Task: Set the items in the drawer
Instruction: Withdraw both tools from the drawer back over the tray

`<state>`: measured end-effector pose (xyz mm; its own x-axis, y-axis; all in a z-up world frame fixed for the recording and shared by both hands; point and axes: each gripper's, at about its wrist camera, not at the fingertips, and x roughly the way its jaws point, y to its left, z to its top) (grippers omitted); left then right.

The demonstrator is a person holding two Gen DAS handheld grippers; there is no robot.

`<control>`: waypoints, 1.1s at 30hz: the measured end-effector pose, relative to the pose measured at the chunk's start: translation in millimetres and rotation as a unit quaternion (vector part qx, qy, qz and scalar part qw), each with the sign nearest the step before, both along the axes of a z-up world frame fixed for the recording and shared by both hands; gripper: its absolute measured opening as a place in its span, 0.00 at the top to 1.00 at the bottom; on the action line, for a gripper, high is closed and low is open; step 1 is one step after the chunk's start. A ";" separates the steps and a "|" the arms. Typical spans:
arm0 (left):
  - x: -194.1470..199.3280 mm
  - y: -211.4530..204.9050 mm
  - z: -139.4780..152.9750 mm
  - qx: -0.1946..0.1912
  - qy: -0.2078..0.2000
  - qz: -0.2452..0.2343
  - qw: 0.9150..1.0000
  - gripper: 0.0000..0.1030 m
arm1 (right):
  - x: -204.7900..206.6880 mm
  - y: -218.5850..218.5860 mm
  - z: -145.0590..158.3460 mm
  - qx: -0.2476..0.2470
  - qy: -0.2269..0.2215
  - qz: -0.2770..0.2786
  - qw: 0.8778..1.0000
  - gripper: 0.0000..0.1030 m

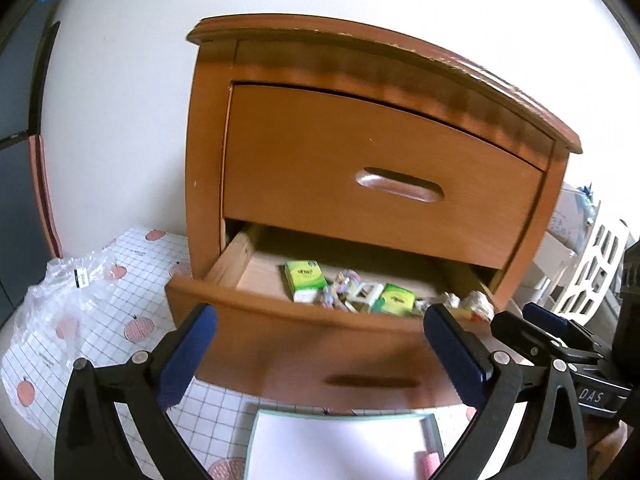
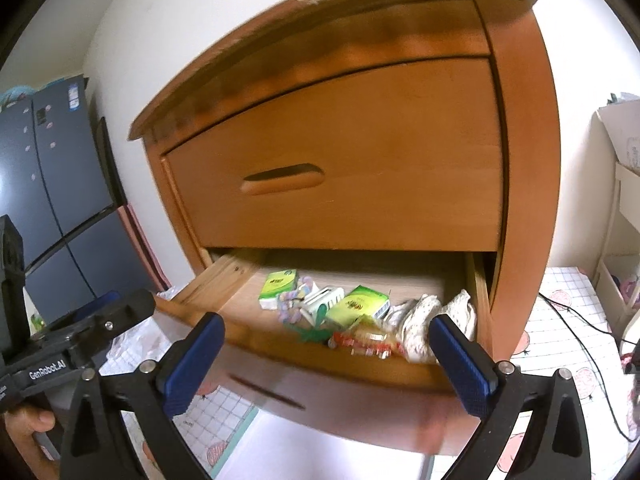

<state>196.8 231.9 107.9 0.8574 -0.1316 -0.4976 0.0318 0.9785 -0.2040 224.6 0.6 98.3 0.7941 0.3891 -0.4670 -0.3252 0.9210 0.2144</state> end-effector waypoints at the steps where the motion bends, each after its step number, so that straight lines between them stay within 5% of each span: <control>1: -6.0 1.3 -3.3 -0.003 -0.002 -0.002 1.000 0.00 | -5.4 0.8 -0.8 -0.005 -0.001 0.004 1.000 0.00; 7: -29.1 7.4 -32.8 -0.028 0.030 -0.021 0.999 0.00 | -38.2 6.6 -18.7 -0.041 0.009 0.016 0.999 0.00; 14: -37.4 5.1 -79.7 -0.044 0.101 -0.033 0.993 0.00 | -65.6 11.1 -64.5 -0.062 0.078 0.024 0.995 0.00; 21: -43.4 -11.8 -124.7 -0.015 0.152 -0.055 0.987 0.00 | -66.7 -0.1 -99.5 -0.062 0.138 0.008 0.988 0.00; 33: -37.3 -55.4 -202.8 0.000 0.269 -0.122 0.955 0.00 | -34.2 -46.8 -169.0 0.008 0.280 -0.040 0.959 0.00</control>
<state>159.5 176.4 -94.9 0.4209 -0.2949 -0.8579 0.1505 0.9553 -0.2546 190.4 -46.3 -70.8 0.4485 0.3475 -0.8235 -0.0836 0.9336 0.3485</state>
